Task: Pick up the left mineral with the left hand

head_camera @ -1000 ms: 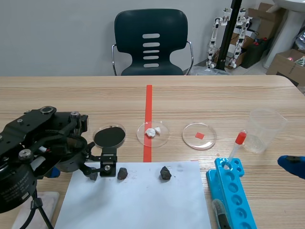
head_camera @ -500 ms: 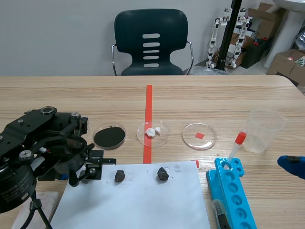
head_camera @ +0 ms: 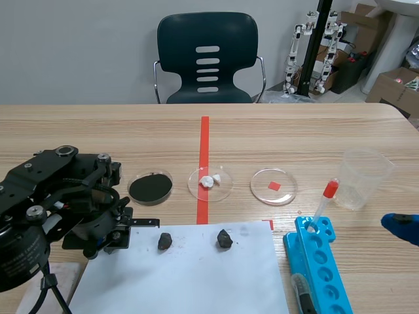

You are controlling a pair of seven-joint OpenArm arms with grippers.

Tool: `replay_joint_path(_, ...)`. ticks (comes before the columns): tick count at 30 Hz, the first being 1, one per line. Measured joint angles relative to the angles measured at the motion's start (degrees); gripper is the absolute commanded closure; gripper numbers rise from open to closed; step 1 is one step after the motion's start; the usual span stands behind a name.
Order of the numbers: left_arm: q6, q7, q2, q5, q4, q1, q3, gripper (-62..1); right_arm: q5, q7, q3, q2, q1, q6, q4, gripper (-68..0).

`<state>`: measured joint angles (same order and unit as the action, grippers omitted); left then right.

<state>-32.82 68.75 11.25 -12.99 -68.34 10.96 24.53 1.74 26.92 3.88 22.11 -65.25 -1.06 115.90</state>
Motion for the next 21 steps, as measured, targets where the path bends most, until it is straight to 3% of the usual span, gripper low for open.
replay_joint_path(10,0.0,-3.2,0.3,0.1,-1.8,-0.7,0.0,-8.5,0.0,0.0,0.0,0.0,0.0,0.0,0.0,-67.9)
replay_joint_path(21,0.0,-22.4,4.9,-0.1,-21.3,-11.8,-4.3,-8.5,0.0,0.0,0.0,0.2,0.0,0.0,0.0,-67.9)
